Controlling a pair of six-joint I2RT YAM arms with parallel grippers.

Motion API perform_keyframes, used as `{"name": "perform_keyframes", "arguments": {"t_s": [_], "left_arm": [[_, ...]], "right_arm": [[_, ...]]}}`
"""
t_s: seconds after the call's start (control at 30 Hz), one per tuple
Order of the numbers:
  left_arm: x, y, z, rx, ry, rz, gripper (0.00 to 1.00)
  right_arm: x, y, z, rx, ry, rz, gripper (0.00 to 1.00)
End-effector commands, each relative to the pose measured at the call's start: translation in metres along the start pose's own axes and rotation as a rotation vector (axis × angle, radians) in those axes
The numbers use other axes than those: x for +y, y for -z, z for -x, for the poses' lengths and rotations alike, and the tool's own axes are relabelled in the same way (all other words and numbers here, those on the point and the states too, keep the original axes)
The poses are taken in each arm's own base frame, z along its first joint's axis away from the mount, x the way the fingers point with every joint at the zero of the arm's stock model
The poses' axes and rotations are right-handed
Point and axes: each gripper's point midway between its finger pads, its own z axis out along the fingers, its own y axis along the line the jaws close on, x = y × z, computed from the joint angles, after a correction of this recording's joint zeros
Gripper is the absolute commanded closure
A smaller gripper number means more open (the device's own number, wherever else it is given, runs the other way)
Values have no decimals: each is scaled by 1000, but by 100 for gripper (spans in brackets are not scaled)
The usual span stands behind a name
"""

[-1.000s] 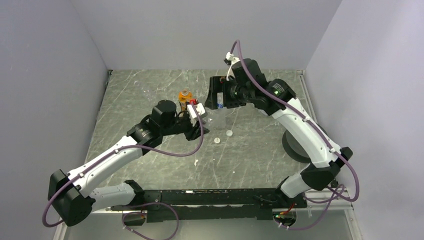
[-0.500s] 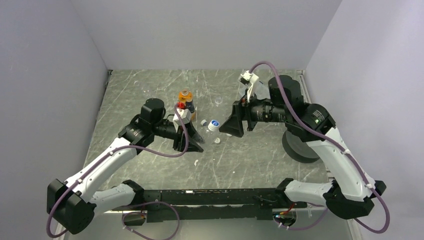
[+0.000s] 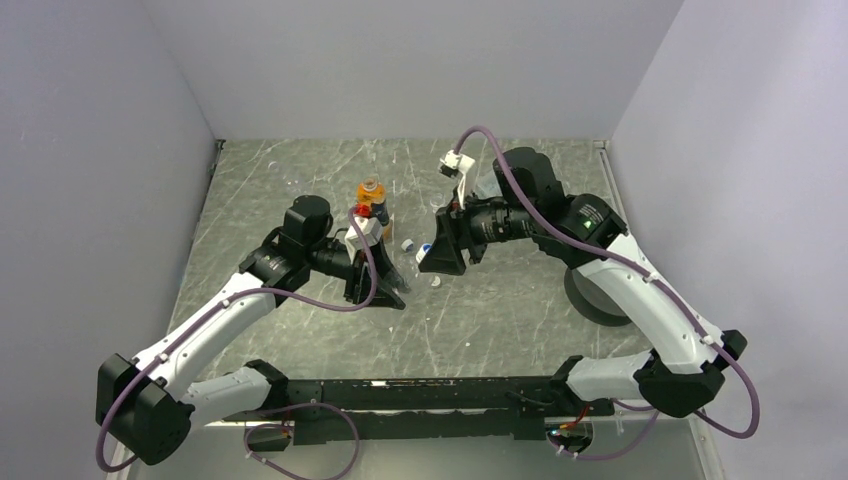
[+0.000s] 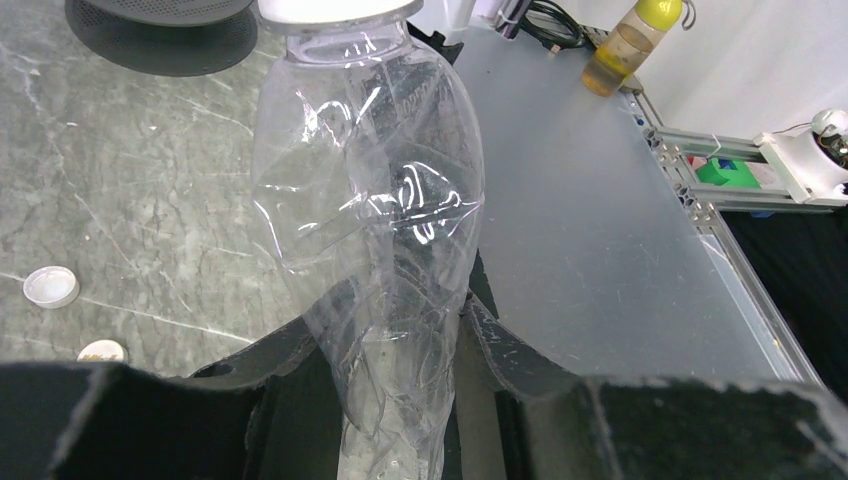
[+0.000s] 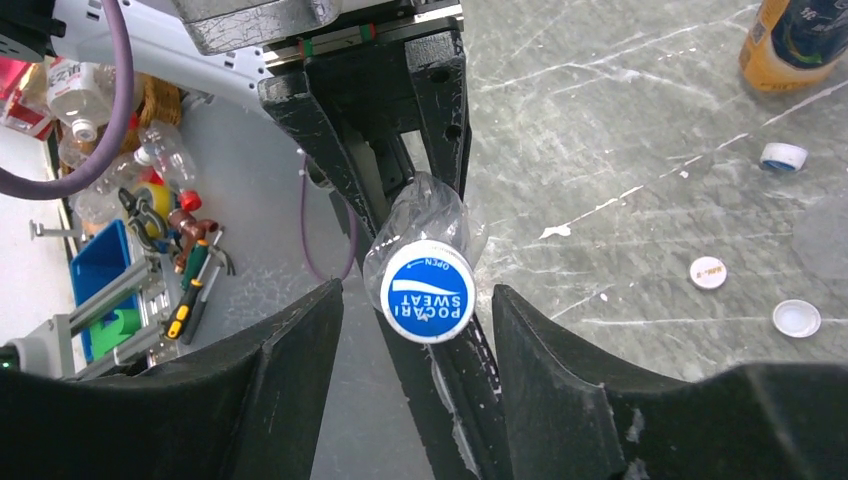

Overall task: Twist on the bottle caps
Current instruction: Screw the bottle cap onto the plastic bottle.

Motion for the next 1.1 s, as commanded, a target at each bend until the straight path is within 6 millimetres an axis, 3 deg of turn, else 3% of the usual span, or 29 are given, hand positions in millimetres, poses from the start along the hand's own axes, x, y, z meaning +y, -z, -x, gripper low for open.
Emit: {"name": "perform_keyframes", "arguments": {"t_s": [0.0, 0.13, 0.33, 0.73, 1.07], "left_arm": [[-7, 0, 3, -14, -15, -44, 100], [-6, 0, 2, -13, -13, -42, 100], [-5, 0, -3, -5, -5, -41, 100], [-7, 1, -5, -4, -4, -42, 100], [3, 2, 3, -10, -38, 33, 100]], "right_arm": [[14, 0, 21, -62, 68, 40, 42], [14, -4, 20, -59, 65, 31, 49], [8, 0, 23, -80, 50, -17, 44], [3, 7, 24, -100, 32, -69, 47], [0, 1, 17, -59, 4, -70, 68]]}}
